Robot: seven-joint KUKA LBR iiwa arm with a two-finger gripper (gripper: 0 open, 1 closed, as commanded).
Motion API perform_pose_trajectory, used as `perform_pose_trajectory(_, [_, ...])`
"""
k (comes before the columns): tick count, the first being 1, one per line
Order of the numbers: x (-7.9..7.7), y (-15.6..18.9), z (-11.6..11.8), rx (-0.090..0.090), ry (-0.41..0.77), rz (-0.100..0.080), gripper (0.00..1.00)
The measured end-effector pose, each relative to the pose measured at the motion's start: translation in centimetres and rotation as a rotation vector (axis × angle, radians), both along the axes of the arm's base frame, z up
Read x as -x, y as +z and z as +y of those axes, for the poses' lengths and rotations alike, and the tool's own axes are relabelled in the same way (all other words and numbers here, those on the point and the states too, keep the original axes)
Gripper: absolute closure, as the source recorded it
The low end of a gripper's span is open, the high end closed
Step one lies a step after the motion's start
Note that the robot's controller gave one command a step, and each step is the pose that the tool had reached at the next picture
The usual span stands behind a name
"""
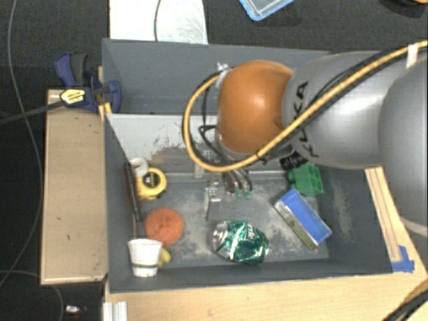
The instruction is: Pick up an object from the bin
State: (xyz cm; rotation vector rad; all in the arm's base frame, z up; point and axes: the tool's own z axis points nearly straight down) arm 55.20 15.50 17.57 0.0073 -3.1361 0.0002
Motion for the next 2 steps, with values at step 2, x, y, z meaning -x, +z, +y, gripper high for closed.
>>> perform_pose_trajectory(2, [2.0,-0.5,-4.5,-0.002,-0.067,-0.008,0.00])
